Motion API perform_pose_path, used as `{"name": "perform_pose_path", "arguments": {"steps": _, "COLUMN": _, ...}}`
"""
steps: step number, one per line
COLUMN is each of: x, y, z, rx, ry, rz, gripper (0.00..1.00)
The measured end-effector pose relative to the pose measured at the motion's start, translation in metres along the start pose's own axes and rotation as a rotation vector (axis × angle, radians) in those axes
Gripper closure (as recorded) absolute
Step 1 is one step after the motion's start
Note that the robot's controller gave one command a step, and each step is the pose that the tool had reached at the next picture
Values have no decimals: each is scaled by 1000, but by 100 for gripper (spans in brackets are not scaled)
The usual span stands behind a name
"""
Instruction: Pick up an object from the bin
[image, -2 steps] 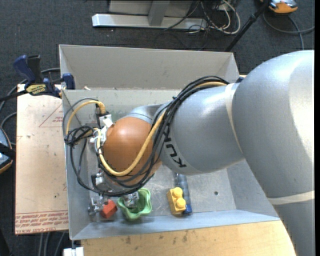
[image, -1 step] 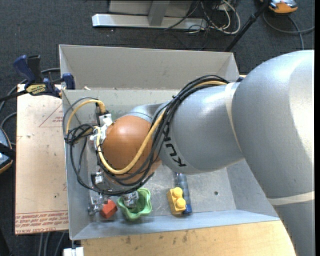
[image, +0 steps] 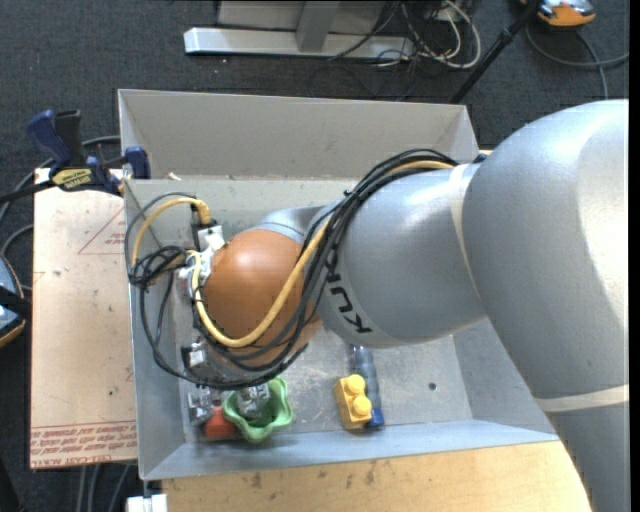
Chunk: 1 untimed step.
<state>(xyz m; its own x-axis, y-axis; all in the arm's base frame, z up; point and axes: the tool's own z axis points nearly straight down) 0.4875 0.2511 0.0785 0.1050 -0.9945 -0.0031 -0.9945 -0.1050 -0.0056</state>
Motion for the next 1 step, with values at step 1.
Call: {"name": "perform_pose_path", "arguments": {"steps": 1, "x": -2, "y": -2, "z": -99, "rx": 2, "ry": -3, "rz": 5, "gripper": 100}}
